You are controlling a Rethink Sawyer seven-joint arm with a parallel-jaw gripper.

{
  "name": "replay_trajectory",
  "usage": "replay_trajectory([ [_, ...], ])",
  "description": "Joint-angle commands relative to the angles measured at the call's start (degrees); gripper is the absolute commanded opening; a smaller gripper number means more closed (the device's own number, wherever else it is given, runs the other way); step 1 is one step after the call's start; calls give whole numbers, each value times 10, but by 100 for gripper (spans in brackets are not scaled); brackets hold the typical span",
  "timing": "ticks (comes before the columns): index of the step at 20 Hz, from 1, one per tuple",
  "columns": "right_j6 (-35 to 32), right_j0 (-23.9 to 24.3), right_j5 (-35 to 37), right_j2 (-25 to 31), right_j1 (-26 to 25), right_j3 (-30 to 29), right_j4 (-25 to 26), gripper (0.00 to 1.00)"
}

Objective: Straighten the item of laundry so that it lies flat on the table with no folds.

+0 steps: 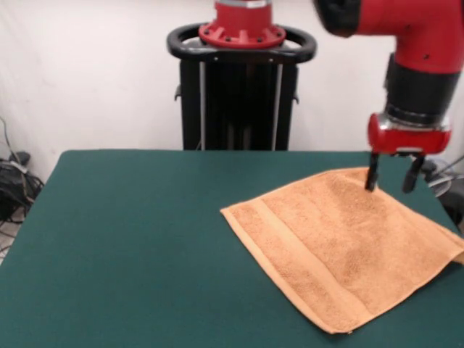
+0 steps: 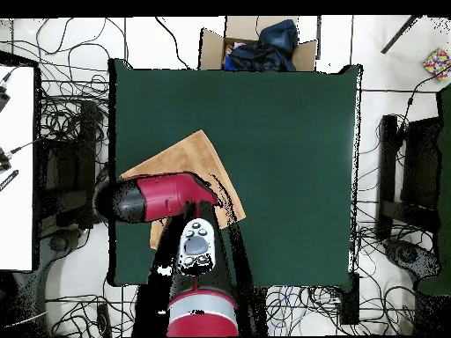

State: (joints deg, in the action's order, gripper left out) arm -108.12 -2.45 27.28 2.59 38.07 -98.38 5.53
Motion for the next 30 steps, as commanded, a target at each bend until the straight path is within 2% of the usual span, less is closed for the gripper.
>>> replay_trajectory([
  [1,-19,49,-36,13,-43,8,34,100],
  [5,-5,62,-34,23,-41,6,47,100],
  [12,-23,62,-33,28,-45,13,59,100],
  [20,11,103,-11,57,-63,35,66,100],
  [23,17,124,-24,68,-44,-7,75,100],
  [27,21,144,-22,77,34,-99,78,100],
  [30,19,148,-20,75,72,-138,84,100],
])
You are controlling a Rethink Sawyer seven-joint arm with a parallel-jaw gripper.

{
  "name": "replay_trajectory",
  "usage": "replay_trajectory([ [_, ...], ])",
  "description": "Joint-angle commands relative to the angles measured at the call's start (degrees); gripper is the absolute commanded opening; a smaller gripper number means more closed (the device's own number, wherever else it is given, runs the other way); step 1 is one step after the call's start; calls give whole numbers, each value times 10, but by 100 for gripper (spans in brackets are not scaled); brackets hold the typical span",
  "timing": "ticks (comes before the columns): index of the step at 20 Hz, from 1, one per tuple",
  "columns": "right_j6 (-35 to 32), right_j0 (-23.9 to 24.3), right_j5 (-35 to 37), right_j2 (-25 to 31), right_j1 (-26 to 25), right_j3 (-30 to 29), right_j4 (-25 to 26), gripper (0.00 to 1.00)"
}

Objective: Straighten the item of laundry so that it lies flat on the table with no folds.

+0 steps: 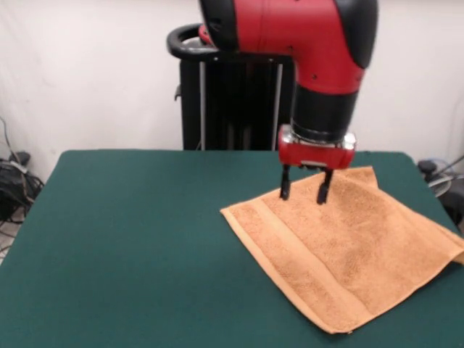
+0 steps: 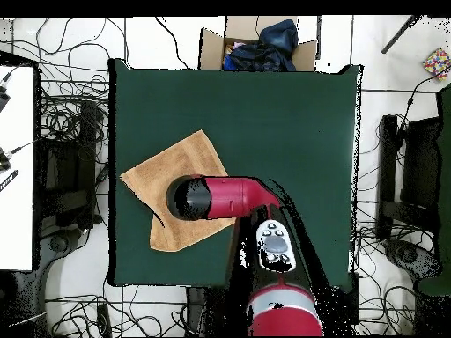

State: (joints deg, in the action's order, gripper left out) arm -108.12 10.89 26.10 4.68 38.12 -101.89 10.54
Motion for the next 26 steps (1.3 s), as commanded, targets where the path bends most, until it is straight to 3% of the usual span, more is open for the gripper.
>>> replay_trajectory([
  [1,21,21,-6,59,77,-113,32,100],
  [6,31,45,2,77,108,-156,29,100],
  [18,-29,6,-19,75,127,-192,13,100],
  [22,-26,-7,-2,66,111,-153,17,100],
  [26,5,3,20,67,52,-71,27,100],
])
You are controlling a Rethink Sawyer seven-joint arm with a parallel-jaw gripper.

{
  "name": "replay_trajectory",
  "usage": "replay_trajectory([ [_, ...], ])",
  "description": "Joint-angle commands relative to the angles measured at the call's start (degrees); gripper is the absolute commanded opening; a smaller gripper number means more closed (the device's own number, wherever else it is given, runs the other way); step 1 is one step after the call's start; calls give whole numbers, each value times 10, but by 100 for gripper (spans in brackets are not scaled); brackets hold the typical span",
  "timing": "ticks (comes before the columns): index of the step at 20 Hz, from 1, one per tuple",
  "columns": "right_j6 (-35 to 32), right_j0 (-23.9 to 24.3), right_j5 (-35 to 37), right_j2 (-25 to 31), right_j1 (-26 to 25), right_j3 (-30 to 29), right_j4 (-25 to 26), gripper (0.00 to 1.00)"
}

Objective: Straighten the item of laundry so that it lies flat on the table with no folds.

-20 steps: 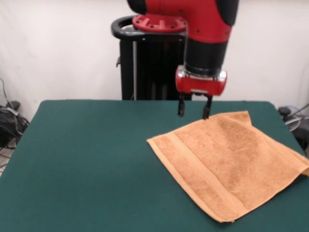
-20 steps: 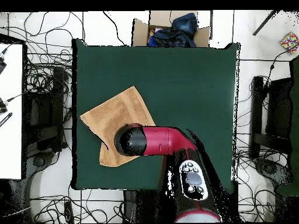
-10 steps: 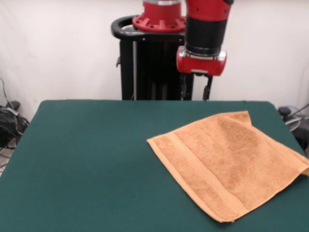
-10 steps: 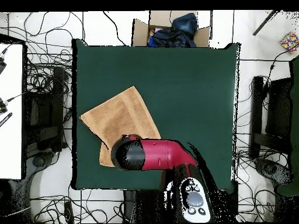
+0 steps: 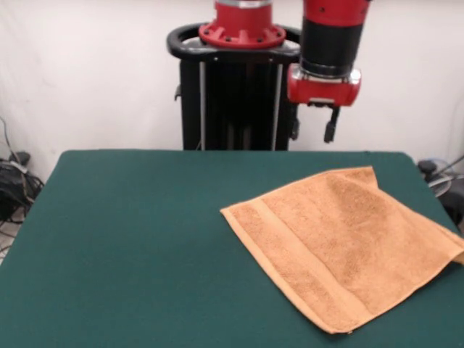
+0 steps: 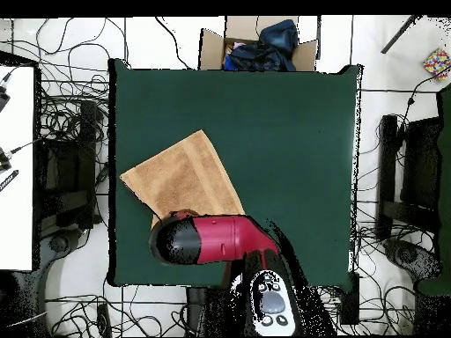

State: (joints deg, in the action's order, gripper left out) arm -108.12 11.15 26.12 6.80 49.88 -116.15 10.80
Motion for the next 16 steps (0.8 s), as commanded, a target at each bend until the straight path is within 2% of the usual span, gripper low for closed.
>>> replay_trajectory([
  [1,11,3,21,47,-79,88,27,100],
  [8,26,0,32,51,-147,187,34,100],
  [16,31,-24,117,60,-179,295,20,100],
])
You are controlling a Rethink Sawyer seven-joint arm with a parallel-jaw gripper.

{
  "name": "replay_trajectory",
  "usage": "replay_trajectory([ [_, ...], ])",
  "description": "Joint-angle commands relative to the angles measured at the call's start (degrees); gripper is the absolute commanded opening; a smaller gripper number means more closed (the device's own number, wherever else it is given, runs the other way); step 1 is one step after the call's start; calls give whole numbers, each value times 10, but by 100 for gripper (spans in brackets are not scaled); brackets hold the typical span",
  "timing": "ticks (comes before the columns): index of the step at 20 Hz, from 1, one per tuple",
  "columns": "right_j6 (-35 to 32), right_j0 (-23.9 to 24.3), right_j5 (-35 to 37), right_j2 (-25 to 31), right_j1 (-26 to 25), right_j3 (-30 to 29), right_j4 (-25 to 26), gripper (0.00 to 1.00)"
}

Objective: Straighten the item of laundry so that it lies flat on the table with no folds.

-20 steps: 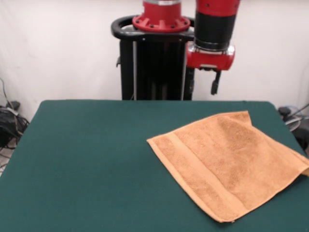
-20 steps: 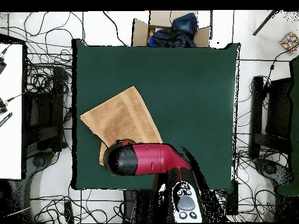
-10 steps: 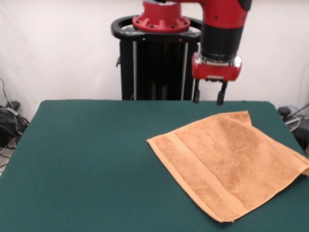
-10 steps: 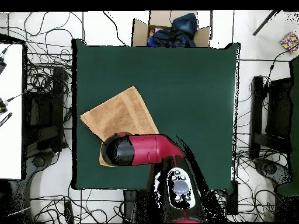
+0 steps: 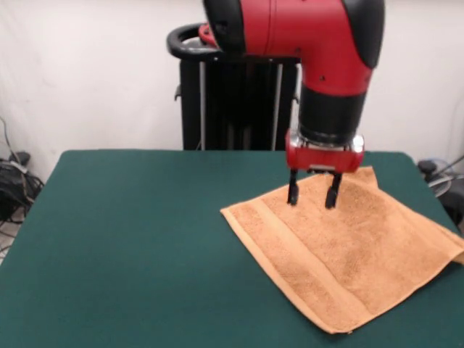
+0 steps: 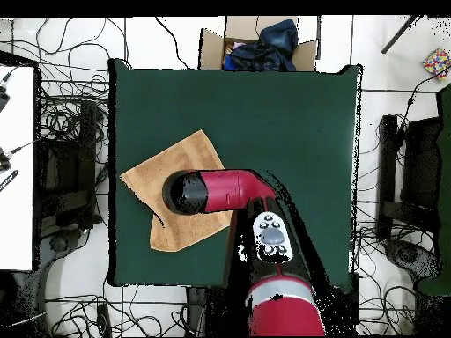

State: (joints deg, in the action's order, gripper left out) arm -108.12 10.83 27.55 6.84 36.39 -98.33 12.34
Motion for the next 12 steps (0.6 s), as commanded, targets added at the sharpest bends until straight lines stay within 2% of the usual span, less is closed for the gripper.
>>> replay_trajectory([
  [1,31,-25,112,59,-48,131,4,100],
  [6,26,-30,122,59,-46,140,4,100],
  [12,47,4,99,67,-18,88,16,100],
])
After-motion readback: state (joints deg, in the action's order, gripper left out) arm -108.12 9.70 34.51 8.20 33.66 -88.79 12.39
